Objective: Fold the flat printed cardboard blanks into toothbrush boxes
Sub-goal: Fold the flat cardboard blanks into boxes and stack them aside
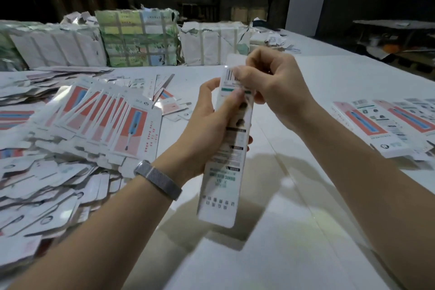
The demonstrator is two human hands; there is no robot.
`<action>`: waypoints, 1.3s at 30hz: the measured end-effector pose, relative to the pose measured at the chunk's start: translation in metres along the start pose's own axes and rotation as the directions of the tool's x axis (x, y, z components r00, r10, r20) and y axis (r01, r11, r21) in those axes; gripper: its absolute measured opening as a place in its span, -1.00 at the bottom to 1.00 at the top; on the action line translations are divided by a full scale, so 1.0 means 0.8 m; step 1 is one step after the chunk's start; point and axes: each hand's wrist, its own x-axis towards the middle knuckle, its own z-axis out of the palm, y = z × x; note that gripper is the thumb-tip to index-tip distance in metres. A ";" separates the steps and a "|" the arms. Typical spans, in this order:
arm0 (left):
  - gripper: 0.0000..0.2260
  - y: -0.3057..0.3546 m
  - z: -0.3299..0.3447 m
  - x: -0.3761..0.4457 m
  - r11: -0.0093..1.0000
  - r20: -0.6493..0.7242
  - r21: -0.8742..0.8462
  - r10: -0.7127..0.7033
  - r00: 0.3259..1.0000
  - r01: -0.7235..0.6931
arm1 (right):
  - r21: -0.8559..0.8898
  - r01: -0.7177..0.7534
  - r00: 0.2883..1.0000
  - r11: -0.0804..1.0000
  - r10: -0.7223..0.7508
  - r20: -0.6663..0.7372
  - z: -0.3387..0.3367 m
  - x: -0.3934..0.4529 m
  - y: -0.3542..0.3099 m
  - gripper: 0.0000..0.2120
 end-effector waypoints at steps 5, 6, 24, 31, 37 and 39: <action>-0.41 -0.009 0.004 -0.010 0.997 -0.032 -0.036 0.071 0.997 -0.072 | 0.095 0.035 0.997 0.995 -0.028 -0.077 0.014 -0.020 0.006 -0.80; -0.42 -0.009 0.004 -0.012 0.996 -0.026 -0.035 0.080 0.996 -0.081 | 0.105 0.034 0.995 0.994 -0.024 -0.093 0.017 -0.025 0.008 -0.82; -0.87 -0.028 -0.013 -0.027 0.994 -0.047 -0.017 0.110 0.993 -0.111 | 0.178 -0.111 0.993 0.978 0.101 0.067 0.042 -0.063 0.032 -0.81; -0.84 -0.027 -0.007 -0.032 0.994 0.001 -0.043 0.103 0.995 -0.103 | 0.339 -0.087 0.996 0.937 0.078 0.042 0.043 -0.069 0.030 -0.85; -0.75 -0.029 0.001 -0.034 0.992 -0.035 0.024 0.129 0.991 -0.128 | 0.438 -0.014 0.999 0.899 0.026 -0.021 0.036 -0.065 0.034 -0.50; -0.62 -0.030 0.001 -0.035 0.992 -0.045 0.033 0.127 0.991 -0.125 | 0.398 -0.035 0.998 0.917 0.050 -0.028 0.036 -0.064 0.033 -0.65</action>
